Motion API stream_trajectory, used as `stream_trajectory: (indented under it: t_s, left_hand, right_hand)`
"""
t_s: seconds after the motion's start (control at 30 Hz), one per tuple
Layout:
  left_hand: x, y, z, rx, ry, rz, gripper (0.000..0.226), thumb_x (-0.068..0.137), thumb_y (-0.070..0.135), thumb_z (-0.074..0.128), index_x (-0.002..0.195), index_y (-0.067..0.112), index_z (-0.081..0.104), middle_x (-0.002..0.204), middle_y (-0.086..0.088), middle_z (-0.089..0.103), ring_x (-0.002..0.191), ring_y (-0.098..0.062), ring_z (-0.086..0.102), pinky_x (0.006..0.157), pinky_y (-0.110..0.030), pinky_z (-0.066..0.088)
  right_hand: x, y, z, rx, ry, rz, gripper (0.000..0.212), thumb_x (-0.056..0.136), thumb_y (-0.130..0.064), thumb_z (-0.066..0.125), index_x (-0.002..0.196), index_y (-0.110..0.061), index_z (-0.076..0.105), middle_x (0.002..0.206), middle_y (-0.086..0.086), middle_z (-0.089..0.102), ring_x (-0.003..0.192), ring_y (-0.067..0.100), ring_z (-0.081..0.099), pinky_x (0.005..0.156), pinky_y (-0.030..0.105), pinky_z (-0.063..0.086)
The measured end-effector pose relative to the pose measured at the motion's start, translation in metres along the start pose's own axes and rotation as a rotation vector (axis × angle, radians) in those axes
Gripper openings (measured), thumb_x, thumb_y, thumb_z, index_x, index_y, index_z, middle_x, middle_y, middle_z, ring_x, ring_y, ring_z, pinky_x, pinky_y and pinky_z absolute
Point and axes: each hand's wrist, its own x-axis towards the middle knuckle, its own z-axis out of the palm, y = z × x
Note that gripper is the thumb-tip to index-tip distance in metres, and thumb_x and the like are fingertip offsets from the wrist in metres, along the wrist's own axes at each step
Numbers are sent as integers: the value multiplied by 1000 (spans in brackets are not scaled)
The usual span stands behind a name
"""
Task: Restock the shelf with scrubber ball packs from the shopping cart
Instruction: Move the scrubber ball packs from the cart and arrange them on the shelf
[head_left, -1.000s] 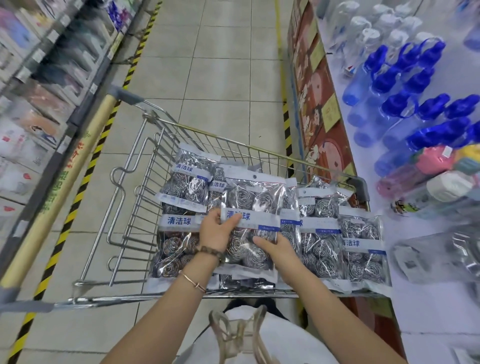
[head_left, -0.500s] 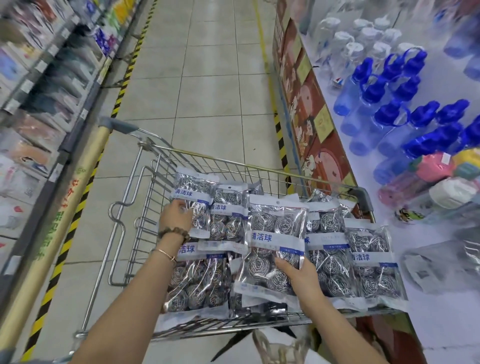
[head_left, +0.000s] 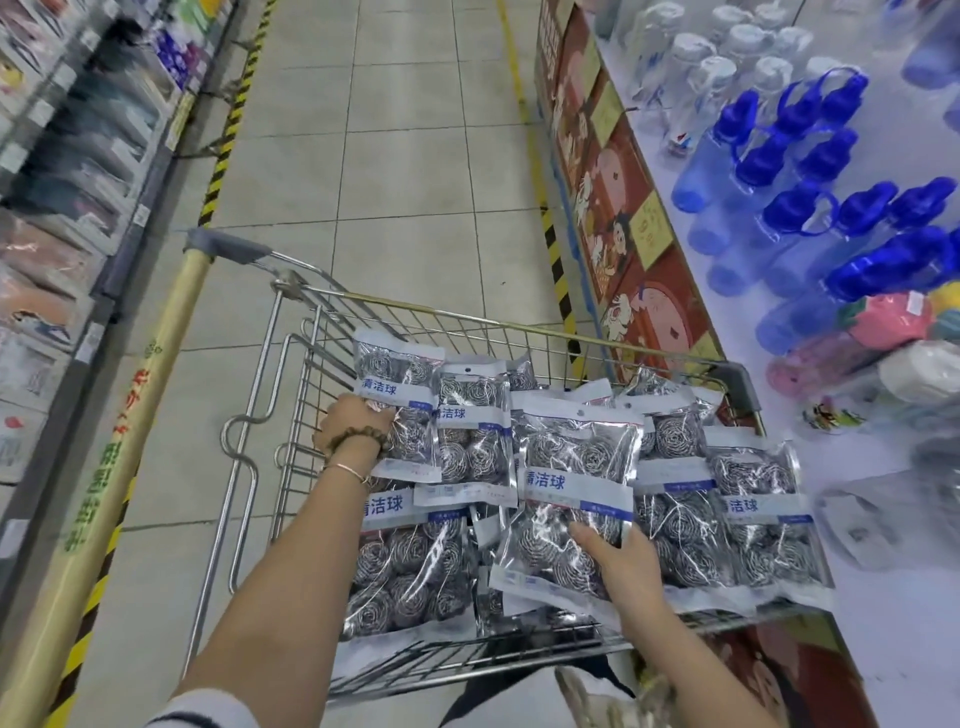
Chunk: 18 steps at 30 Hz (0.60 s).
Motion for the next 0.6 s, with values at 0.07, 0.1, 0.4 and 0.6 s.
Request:
stream_trajectory:
  t_s: [0.07,0.1,0.4,0.6]
  left_hand:
    - [-4,-2,-2,-5,21,38,49,76,49,67,106,13,53,100,-8,62,86,-27,61,69,-35,47]
    - [-7,-3,-3,-2,46,61,47,78,45,66,110,15,51,103,-8,62,91,-28,61,75,-38,46]
    - [-58,-5,0,-152,186,170,41,81,39,64,114,21,47,93,-7,67,83,-26,61,85,-45,48]
    - [-119,19,0,-320,74,236,47,81,36,65,119,19,44,77,4,58,60,-17,54,50,-26,43]
  right_hand:
    - [0,2,-2,0,24,-4,36,81,-24,71,111,-13,55,86,0,61,77,13,57,60,20,40]
    - [1,3,-4,8,32,0,34,81,-24,71,109,-14,55,84,-3,59,74,10,55,59,20,40]
    - [-2,13,-24,111,101,-1,27,80,-20,72,102,-18,56,83,-5,61,74,7,55,57,19,37]
    - [-13,35,-48,161,126,6,30,80,-22,72,106,-18,57,94,0,65,84,14,61,72,29,45]
